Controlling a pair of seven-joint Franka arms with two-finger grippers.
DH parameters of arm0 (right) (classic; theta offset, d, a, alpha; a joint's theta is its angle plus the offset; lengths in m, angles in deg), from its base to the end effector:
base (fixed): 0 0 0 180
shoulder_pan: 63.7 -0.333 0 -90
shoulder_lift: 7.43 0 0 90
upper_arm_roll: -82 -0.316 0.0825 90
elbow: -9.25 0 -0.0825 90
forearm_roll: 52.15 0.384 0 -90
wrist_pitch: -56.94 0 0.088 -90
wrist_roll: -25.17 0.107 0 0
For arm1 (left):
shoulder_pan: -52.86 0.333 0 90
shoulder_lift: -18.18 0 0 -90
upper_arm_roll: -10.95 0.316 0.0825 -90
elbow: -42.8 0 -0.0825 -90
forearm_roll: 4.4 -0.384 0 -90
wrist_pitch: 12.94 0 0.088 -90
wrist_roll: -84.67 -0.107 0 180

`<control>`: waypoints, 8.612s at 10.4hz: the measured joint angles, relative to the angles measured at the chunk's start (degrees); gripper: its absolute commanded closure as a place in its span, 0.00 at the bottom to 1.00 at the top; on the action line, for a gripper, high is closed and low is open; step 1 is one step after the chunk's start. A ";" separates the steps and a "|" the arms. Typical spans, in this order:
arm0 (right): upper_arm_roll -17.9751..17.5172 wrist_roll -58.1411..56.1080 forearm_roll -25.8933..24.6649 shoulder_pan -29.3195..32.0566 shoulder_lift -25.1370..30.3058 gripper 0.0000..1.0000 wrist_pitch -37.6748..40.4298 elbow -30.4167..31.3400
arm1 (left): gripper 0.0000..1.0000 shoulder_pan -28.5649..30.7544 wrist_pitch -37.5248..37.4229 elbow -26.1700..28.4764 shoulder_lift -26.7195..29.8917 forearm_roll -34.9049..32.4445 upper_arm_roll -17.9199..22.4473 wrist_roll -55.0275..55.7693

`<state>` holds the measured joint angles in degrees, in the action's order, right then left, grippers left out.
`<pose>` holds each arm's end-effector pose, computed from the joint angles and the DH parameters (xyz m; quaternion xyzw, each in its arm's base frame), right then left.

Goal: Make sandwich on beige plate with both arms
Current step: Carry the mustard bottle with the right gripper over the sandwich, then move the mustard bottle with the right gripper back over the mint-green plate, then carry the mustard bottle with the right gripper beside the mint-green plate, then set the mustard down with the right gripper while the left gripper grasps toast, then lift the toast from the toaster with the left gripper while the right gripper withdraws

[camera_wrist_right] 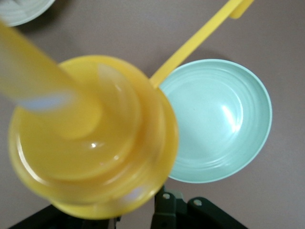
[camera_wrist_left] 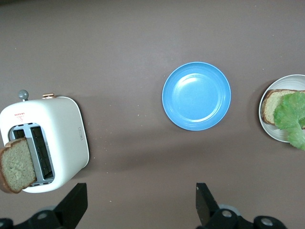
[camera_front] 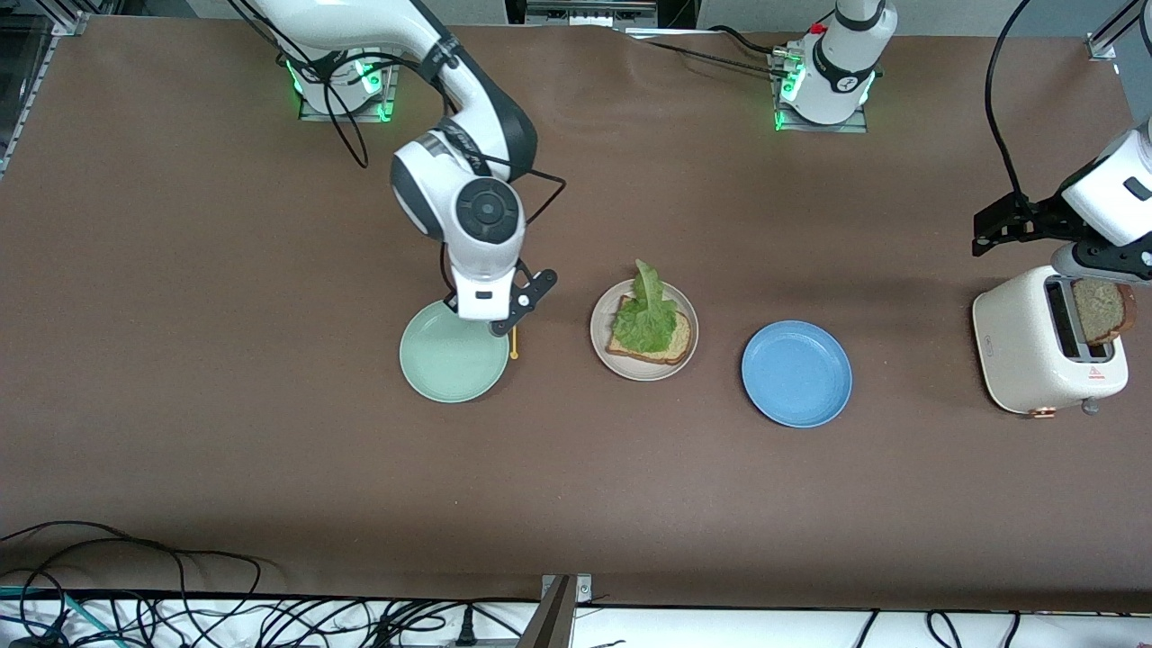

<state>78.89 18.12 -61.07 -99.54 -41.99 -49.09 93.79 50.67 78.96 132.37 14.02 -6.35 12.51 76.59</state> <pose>0.5438 0.4165 0.3086 0.9024 0.4122 -0.0932 0.0849 0.5783 -0.0034 0.5899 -0.9968 0.0768 0.0171 0.0169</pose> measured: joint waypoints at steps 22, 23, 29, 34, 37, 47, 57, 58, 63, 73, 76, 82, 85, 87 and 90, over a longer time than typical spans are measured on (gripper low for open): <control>12.54 -0.88 -7.83 -24.99 -28.16 1.00 21.52 -30.01 | 0.00 0.15 -2.25 -0.69 0.00 -0.01 0.00 0.16; 12.84 -2.41 -8.04 -24.98 -28.16 1.00 22.14 -30.49 | 0.00 0.15 -2.25 -0.69 0.00 -0.01 0.00 0.16; 11.59 -7.67 -6.68 -17.10 -17.78 1.00 27.41 -33.31 | 0.00 0.30 -2.27 -0.76 0.00 -0.01 0.04 0.18; 10.81 -9.54 3.19 -6.06 -4.66 1.00 23.33 -21.48 | 0.00 0.36 -2.27 -0.82 0.00 -0.02 0.03 0.18; 10.01 -14.51 5.19 -0.07 2.73 1.00 18.04 -11.18 | 0.00 0.34 -2.27 -0.83 -0.01 -0.02 0.00 0.18; 5.42 -47.01 15.92 24.86 17.17 1.00 -11.05 22.56 | 0.00 -0.20 -1.95 -0.96 -3.09 -0.02 -0.31 0.23; 4.68 -75.00 34.43 28.58 6.07 1.00 -27.88 25.72 | 0.00 19.42 7.44 -2.77 -15.98 -4.92 2.24 -8.66; 4.11 -75.59 34.95 28.81 5.45 1.00 -29.04 25.69 | 0.00 21.12 8.37 -2.77 -17.64 -4.92 2.23 -9.28; 2.66 -76.07 35.57 28.97 3.89 0.66 -32.01 25.61 | 0.67 24.83 8.94 -2.75 -23.15 -4.96 2.20 -10.02; 2.85 -75.34 36.22 30.83 5.17 0.00 -28.89 24.73 | 1.00 25.52 8.84 -3.90 -23.26 -4.96 2.16 -12.59; 5.25 -71.04 36.24 31.49 8.88 0.00 -22.57 24.70 | 1.00 25.44 6.00 -4.90 -19.17 -4.96 1.39 -12.88; 8.78 -57.74 36.24 31.74 13.92 0.00 -9.47 24.67 | 1.00 24.86 -6.78 -9.89 -15.62 -4.96 -12.80 -12.97; 9.18 -45.07 35.58 31.75 17.42 0.00 -7.55 24.48 | 1.00 22.49 -8.58 -9.54 -16.80 -3.41 -19.87 -12.56; 9.15 -36.25 35.30 31.70 19.57 0.00 -7.04 24.40 | 1.00 20.15 -8.77 -8.76 -19.36 5.70 -20.02 -12.27; 7.81 -17.24 27.99 31.76 22.09 0.00 -6.91 24.03 | 1.00 15.76 -8.68 -8.35 -26.02 17.54 -20.18 -11.21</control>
<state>86.70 0.88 -33.08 -67.79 -19.90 -55.99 117.81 66.43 70.28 124.02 -11.99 11.19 -7.68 65.38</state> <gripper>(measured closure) 0.000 0.912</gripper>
